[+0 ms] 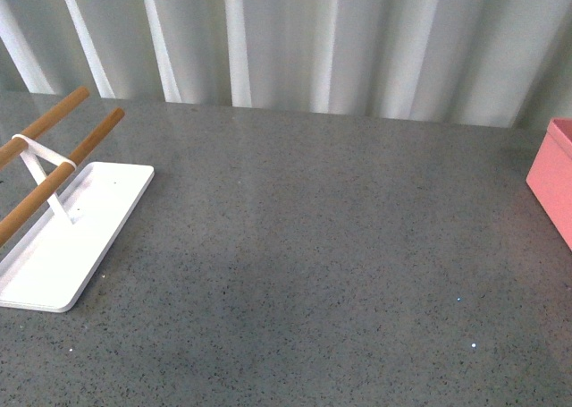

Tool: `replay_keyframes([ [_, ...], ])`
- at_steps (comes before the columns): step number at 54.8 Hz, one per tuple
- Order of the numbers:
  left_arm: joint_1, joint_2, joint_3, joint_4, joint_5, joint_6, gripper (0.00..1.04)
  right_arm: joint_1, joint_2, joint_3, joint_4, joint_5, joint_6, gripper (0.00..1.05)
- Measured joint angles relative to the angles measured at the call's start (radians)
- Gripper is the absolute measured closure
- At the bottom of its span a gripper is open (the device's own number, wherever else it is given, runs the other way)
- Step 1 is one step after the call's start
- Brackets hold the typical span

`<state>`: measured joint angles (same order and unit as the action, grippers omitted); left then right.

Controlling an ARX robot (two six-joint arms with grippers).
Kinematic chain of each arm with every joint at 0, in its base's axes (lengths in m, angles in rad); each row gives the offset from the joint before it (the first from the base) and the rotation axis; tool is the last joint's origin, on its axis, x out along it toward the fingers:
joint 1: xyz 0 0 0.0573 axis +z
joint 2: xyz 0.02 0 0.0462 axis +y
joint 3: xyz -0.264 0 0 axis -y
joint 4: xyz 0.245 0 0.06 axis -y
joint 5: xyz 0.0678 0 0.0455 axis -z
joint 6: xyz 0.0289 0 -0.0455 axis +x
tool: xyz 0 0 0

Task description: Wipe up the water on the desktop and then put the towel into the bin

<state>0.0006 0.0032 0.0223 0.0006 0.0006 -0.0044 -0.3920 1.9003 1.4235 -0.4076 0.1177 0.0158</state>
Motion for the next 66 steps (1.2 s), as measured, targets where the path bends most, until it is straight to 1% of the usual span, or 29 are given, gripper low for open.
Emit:
replay_keyframes([
  [15, 0.000, 0.000, 0.000, 0.000, 0.000, 0.000, 0.07, -0.039, 0.072, -0.112, 0.036, 0.020, 0.005, 1.01],
  [17, 0.000, 0.000, 0.000, 0.000, 0.000, 0.000, 0.07, -0.042, 0.085, -0.121, 0.037, 0.019, 0.009, 0.96],
  [18, 0.000, 0.000, 0.000, 0.000, 0.000, 0.000, 0.07, -0.044, 0.095, -0.127, 0.037, 0.018, 0.012, 0.92],
  [19, 0.000, 0.000, 0.000, 0.000, 0.000, 0.000, 0.07, -0.045, 0.096, -0.128, 0.037, 0.016, 0.013, 0.91],
  [21, 0.000, 0.000, 0.000, 0.000, 0.000, 0.000, 0.07, -0.047, 0.105, -0.132, 0.037, 0.010, 0.017, 0.86],
  [25, 0.000, 0.000, 0.000, 0.000, 0.000, 0.000, 0.07, -0.055, 0.111, -0.133, 0.037, 0.002, 0.024, 0.71],
  [29, 0.000, 0.000, 0.000, 0.000, 0.000, 0.000, 0.07, -0.059, 0.109, -0.126, 0.037, -0.005, 0.028, 0.57],
  [30, 0.000, 0.000, 0.000, 0.000, 0.000, 0.000, 0.07, -0.060, 0.109, -0.124, 0.036, -0.007, 0.030, 0.56],
  [37, 0.000, 0.000, 0.000, 0.000, 0.000, 0.000, 0.07, -0.061, 0.109, -0.111, 0.027, -0.010, 0.038, 0.29],
  [39, 0.000, 0.000, 0.000, 0.000, 0.000, 0.000, 0.07, -0.061, 0.109, -0.109, 0.023, -0.011, 0.041, 0.19],
  [41, 0.000, 0.000, 0.000, 0.000, 0.000, 0.000, 0.07, -0.061, 0.109, -0.108, 0.019, -0.015, 0.042, 0.13],
  [42, 0.000, 0.000, 0.000, 0.000, 0.000, 0.000, 0.07, -0.061, 0.109, -0.107, 0.018, -0.015, 0.043, 0.08],
  [43, 0.000, 0.000, 0.000, 0.000, 0.000, 0.000, 0.07, -0.061, 0.109, -0.106, 0.016, -0.016, 0.045, 0.05],
  [47, 0.000, 0.000, 0.000, 0.000, 0.000, 0.000, 0.07, -0.056, 0.103, -0.096, 0.011, -0.034, 0.050, 0.08],
  [57, 0.000, 0.000, 0.000, 0.000, 0.000, 0.000, 0.07, -0.042, 0.056, -0.067, -0.003, -0.076, 0.064, 0.07],
  [61, 0.000, 0.000, 0.000, 0.000, 0.000, 0.000, 0.07, -0.039, 0.035, -0.064, 0.000, -0.121, 0.077, 0.07],
  [66, 0.000, 0.000, 0.000, 0.000, 0.000, 0.000, 0.07, -0.035, 0.018, -0.064, 0.003, -0.147, 0.085, 0.07],
])
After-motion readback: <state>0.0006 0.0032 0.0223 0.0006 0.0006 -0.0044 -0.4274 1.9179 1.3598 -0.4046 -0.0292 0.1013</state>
